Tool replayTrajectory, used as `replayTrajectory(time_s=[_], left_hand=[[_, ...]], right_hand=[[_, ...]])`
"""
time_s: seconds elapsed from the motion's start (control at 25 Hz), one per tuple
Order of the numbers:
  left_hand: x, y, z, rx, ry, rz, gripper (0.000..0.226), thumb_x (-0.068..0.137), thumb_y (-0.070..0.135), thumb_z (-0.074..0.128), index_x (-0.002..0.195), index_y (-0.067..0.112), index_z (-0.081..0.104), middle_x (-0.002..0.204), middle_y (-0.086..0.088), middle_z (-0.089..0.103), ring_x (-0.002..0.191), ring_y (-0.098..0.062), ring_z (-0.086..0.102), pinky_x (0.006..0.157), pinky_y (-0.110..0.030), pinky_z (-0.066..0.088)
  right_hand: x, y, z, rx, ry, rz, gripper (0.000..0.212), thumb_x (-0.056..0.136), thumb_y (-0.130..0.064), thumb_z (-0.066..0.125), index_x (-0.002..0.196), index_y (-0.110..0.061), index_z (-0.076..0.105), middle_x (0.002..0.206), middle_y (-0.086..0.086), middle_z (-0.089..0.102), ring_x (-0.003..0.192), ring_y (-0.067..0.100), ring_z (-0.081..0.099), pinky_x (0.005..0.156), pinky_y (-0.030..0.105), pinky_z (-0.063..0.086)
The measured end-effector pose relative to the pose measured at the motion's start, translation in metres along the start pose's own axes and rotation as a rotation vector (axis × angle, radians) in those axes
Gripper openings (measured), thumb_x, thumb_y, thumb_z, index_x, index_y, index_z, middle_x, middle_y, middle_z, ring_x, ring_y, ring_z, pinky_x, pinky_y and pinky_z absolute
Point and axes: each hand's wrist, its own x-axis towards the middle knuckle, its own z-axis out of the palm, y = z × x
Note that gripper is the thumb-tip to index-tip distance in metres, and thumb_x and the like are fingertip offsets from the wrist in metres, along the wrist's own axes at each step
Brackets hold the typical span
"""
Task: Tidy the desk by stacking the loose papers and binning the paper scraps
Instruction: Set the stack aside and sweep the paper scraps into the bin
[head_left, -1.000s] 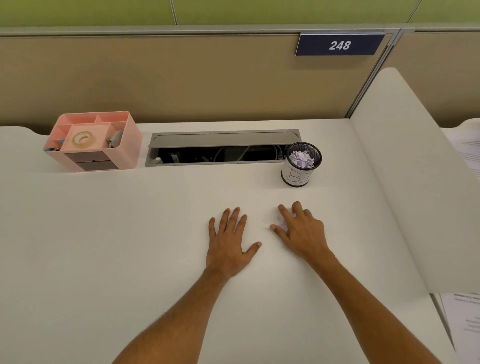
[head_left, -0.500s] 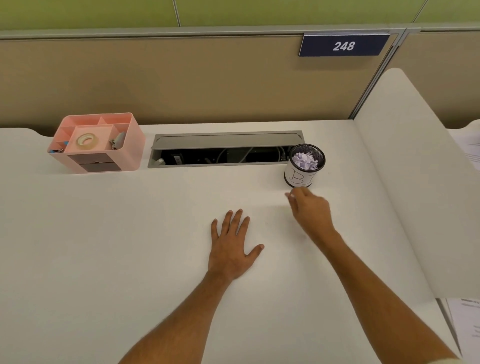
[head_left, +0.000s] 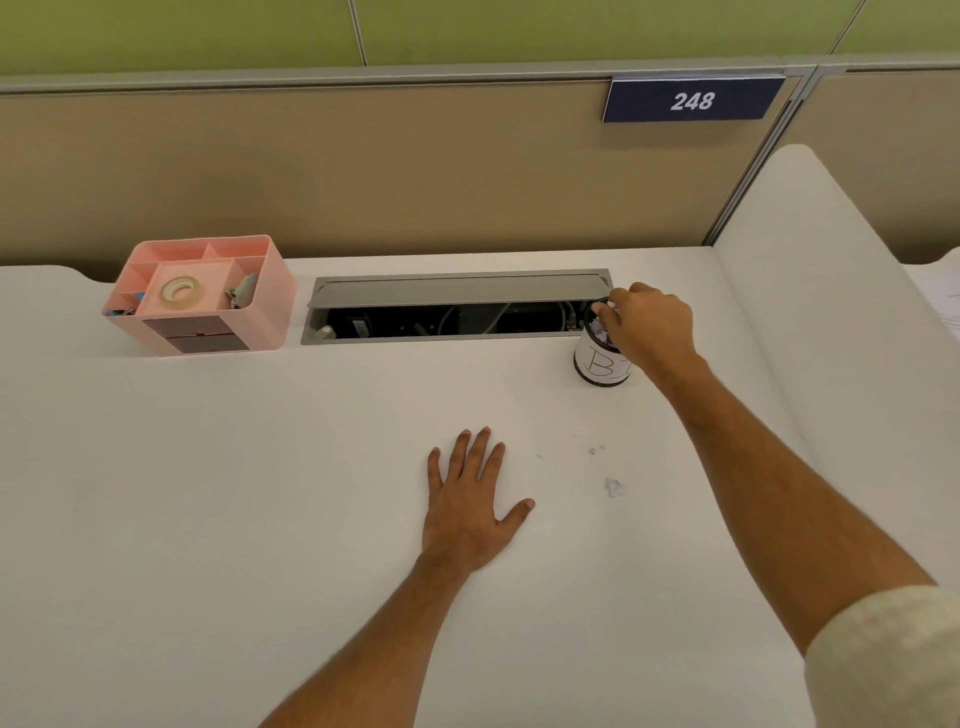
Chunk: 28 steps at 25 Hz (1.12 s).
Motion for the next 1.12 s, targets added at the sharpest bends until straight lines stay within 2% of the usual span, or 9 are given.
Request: replayTrajectory(time_s=[0.2, 0.32, 0.44, 0.52, 0.6, 0.68, 0.8, 1.0, 1.12], left_hand=[[0.001, 0.000, 0.001, 0.009, 0.009, 0.000, 0.083, 0.087, 0.074, 0.022, 0.152, 0.023, 0.027, 0.163, 0.002, 0.010, 0.151, -0.020, 0.000, 0.117, -0.052, -0.002], [0.000, 0.000, 0.001, 0.013, 0.003, -0.002, 0.083, 0.087, 0.074, 0.022, 0.153, 0.023, 0.025, 0.163, 0.002, 0.008, 0.151, -0.019, -0.002, 0.118, -0.052, -0.003], [0.000, 0.000, 0.000, 0.008, -0.010, -0.004, 0.083, 0.087, 0.074, 0.021, 0.154, 0.024, 0.021, 0.164, 0.003, 0.004, 0.150, -0.018, -0.006, 0.118, -0.051, -0.006], [0.000, 0.000, -0.001, 0.012, -0.017, -0.006, 0.083, 0.087, 0.074, 0.020, 0.154, 0.024, 0.019, 0.164, 0.003, 0.002, 0.150, -0.018, -0.008, 0.119, -0.051, -0.007], [0.000, 0.000, -0.001, 0.018, -0.019, -0.005, 0.083, 0.087, 0.074, 0.020, 0.154, 0.024, 0.019, 0.164, 0.003, 0.001, 0.150, -0.018, -0.008, 0.119, -0.051, -0.006], [0.000, 0.000, 0.000, 0.018, -0.014, -0.004, 0.083, 0.087, 0.074, 0.021, 0.154, 0.024, 0.021, 0.164, 0.003, 0.004, 0.150, -0.018, -0.006, 0.120, -0.052, -0.004], [0.000, 0.001, 0.001, 0.021, 0.004, 0.000, 0.084, 0.087, 0.074, 0.020, 0.153, 0.023, 0.025, 0.163, 0.002, 0.009, 0.151, -0.020, -0.001, 0.120, -0.053, 0.000], [0.000, 0.001, 0.001, 0.019, 0.019, 0.002, 0.083, 0.087, 0.074, 0.020, 0.152, 0.023, 0.027, 0.163, 0.001, 0.011, 0.151, -0.020, 0.001, 0.120, -0.054, 0.003], [0.000, 0.001, 0.002, 0.011, 0.023, 0.002, 0.083, 0.087, 0.074, 0.022, 0.151, 0.022, 0.030, 0.163, 0.001, 0.014, 0.151, -0.020, 0.004, 0.120, -0.054, 0.004]], right_hand=[[-0.006, 0.004, -0.018, 0.172, 0.043, 0.058, 0.044, 0.093, -0.053, 0.049, 0.108, -0.017, 0.069, 0.102, 0.005, 0.067, 0.086, 0.030, 0.064, 0.067, 0.029, 0.038], [-0.021, 0.011, -0.028, 0.556, 0.146, 0.222, 0.032, 0.095, -0.042, 0.050, 0.102, -0.017, 0.070, 0.103, 0.002, 0.070, 0.083, 0.022, 0.067, 0.076, 0.033, 0.049], [-0.059, 0.017, -0.023, 0.900, 0.240, 0.452, 0.021, 0.089, -0.027, 0.053, 0.093, -0.017, 0.071, 0.085, 0.001, 0.072, 0.076, 0.018, 0.069, 0.079, 0.037, 0.055], [-0.099, 0.015, -0.007, 0.921, 0.215, 0.559, 0.020, 0.086, -0.024, 0.053, 0.092, -0.017, 0.071, 0.081, 0.002, 0.071, 0.079, 0.023, 0.069, 0.080, 0.037, 0.055], [-0.145, 0.007, 0.018, 0.800, 0.092, 0.595, 0.025, 0.090, -0.026, 0.056, 0.106, -0.014, 0.069, 0.104, 0.007, 0.071, 0.096, 0.028, 0.066, 0.087, 0.033, 0.049], [-0.185, -0.008, 0.040, 0.574, -0.088, 0.459, 0.053, 0.093, -0.042, 0.050, 0.132, -0.006, 0.054, 0.136, 0.015, 0.055, 0.124, 0.031, 0.052, 0.105, 0.038, 0.039], [-0.210, -0.023, 0.063, 0.225, -0.233, 0.208, 0.084, 0.090, -0.063, 0.025, 0.150, -0.004, 0.025, 0.157, 0.017, 0.025, 0.146, 0.032, 0.022, 0.118, 0.042, 0.014], [-0.181, -0.038, 0.065, 0.163, -0.291, 0.000, 0.072, 0.095, -0.054, 0.013, 0.154, -0.013, 0.014, 0.161, 0.015, 0.013, 0.148, 0.030, 0.014, 0.120, 0.043, 0.013], [-0.177, -0.044, 0.065, 0.131, -0.281, -0.193, 0.057, 0.100, -0.041, 0.021, 0.144, -0.011, 0.042, 0.152, 0.015, 0.037, 0.139, 0.031, 0.039, 0.112, 0.043, 0.032]])
